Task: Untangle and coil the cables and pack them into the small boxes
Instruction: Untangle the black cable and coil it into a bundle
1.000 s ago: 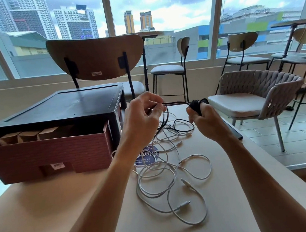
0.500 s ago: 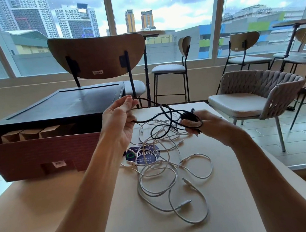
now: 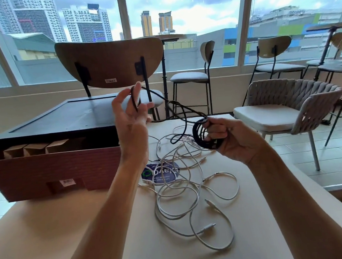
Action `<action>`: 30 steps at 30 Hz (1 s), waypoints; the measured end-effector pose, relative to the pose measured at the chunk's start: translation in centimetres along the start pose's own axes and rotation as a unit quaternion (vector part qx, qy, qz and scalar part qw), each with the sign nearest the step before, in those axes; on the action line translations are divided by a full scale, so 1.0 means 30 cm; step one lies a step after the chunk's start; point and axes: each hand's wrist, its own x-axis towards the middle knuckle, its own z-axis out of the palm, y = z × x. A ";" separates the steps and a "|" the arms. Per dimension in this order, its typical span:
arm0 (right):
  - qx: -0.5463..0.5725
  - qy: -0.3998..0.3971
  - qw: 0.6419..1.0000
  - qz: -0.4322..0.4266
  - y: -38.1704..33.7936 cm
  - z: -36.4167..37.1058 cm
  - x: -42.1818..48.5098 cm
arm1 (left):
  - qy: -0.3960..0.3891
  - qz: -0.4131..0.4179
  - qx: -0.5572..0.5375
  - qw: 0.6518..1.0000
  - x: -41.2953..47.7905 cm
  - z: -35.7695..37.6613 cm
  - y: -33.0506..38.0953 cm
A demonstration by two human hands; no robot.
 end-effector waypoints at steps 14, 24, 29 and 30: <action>0.042 -0.016 0.999 0.014 0.034 0.014 0.023 | -0.059 -0.239 -0.002 0.969 0.011 -0.031 -0.004; 0.157 0.121 0.975 -0.098 -0.033 -0.054 0.020 | -0.268 -0.206 0.339 0.878 0.052 -0.141 0.003; 0.037 0.193 0.967 -0.162 -0.016 -0.071 0.045 | -0.344 -0.145 0.412 0.831 0.028 -0.128 -0.001; -0.029 0.200 0.964 -0.175 -0.014 -0.071 0.047 | -0.323 -0.154 0.356 0.863 0.024 -0.119 -0.001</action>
